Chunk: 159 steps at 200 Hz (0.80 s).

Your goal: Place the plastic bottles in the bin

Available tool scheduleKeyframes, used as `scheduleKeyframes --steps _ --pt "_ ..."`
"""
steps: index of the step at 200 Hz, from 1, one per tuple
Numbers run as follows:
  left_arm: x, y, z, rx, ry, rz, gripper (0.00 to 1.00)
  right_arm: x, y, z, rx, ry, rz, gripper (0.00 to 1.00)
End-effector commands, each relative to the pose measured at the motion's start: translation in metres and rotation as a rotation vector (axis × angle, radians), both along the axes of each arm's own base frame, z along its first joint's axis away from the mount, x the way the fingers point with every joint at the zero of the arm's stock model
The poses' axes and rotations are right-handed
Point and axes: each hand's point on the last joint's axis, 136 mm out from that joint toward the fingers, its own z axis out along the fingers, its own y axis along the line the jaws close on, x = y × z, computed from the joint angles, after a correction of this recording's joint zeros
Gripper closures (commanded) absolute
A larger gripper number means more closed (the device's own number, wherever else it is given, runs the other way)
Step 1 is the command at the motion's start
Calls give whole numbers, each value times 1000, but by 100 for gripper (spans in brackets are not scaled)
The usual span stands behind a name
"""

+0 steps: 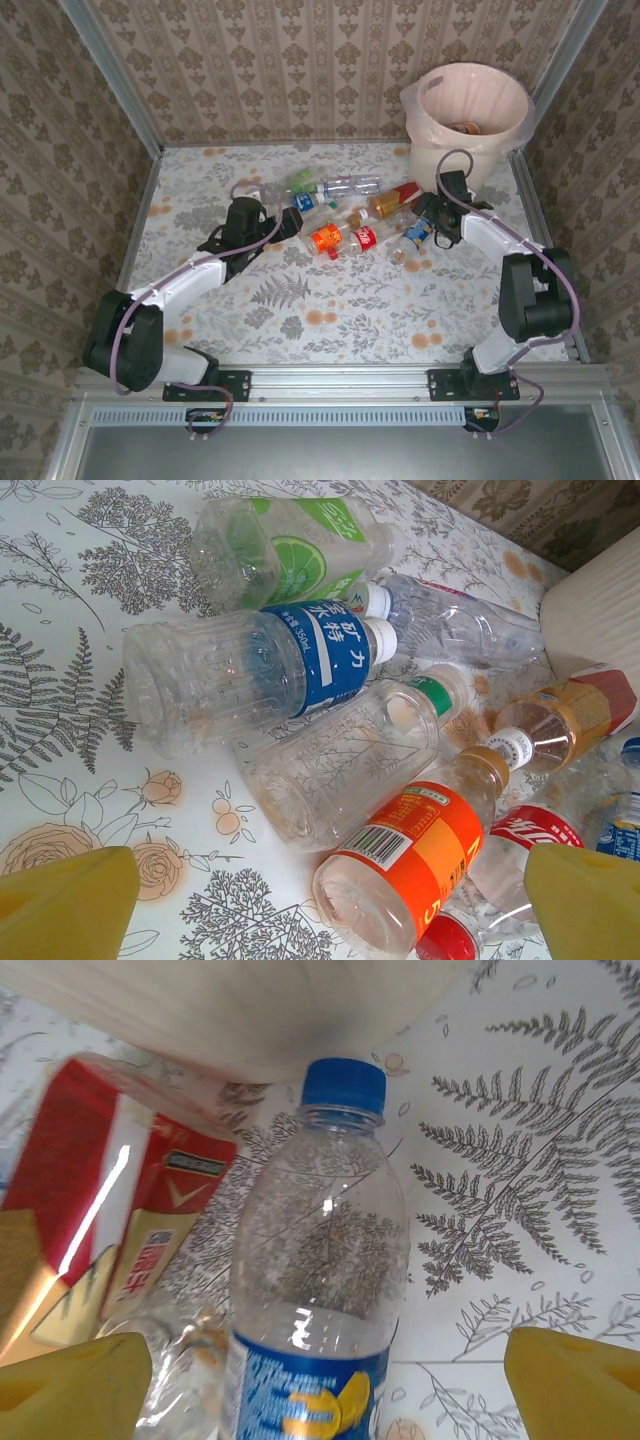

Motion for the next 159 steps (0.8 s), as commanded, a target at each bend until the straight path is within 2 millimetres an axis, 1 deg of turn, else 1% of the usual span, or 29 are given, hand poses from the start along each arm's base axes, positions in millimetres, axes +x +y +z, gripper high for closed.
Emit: scheduleKeyframes --steps 1,41,89,113,136,149,159 --pt "2 5 4 -13 -9 29 0 8 0 -11 -12 3 -35 9" --pt "3 6 2 -14 -1 33 0 0 1 -39 -23 77 -19 11" --pt "4 3 1 -22 6 28 0 0 10 -58 9 128 17 14" --pt "3 4 1 -20 6 31 0 0 10 -59 9 122 15 21" --pt "3 5 2 -22 4 35 0 -6 8 -58 1 109 17 28" --pt "3 4 2 -23 5 35 0 -10 5 -52 -16 89 18 34" --pt "2 4 1 -24 8 34 0 -13 2 -43 -34 59 22 39"
